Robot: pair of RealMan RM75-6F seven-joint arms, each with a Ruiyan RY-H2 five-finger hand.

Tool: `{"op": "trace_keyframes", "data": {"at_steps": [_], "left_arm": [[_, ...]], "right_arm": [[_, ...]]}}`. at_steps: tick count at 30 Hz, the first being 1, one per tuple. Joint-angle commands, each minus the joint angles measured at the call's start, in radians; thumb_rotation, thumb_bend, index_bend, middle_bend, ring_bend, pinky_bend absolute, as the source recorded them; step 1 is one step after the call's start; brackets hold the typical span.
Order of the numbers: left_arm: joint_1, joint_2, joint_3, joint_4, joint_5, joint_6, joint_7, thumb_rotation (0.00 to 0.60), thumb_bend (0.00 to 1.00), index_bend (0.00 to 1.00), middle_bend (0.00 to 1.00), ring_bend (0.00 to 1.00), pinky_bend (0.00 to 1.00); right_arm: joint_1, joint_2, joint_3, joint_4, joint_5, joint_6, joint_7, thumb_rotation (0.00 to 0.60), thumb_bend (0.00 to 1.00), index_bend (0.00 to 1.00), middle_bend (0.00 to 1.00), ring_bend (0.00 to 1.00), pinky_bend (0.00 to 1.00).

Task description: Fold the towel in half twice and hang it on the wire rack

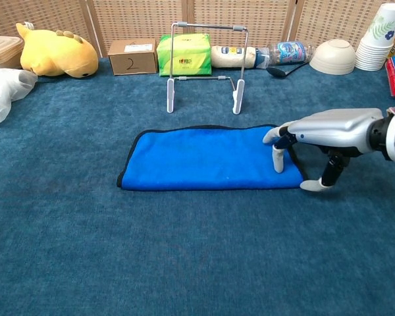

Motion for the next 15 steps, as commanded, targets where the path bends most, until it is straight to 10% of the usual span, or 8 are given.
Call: {"op": "trace_keyframes", "data": {"at_steps": [1, 15], "left_arm": [[0.000, 0.000, 0.000, 0.000, 0.002, 0.000, 0.000, 0.600, 0.41, 0.21, 0.04, 0.00, 0.00], [0.001, -0.004, 0.003, 0.003, 0.010, 0.003, -0.002, 0.600, 0.41, 0.21, 0.03, 0.00, 0.00]], "right_arm": [[0.000, 0.005, -0.006, -0.018, 0.000, 0.007, -0.012, 0.581, 0.35, 0.36, 0.09, 0.00, 0.00], [0.009, 0.049, -0.016, -0.118, 0.018, 0.052, -0.069, 0.547, 0.34, 0.36, 0.09, 0.00, 0.00]]}}
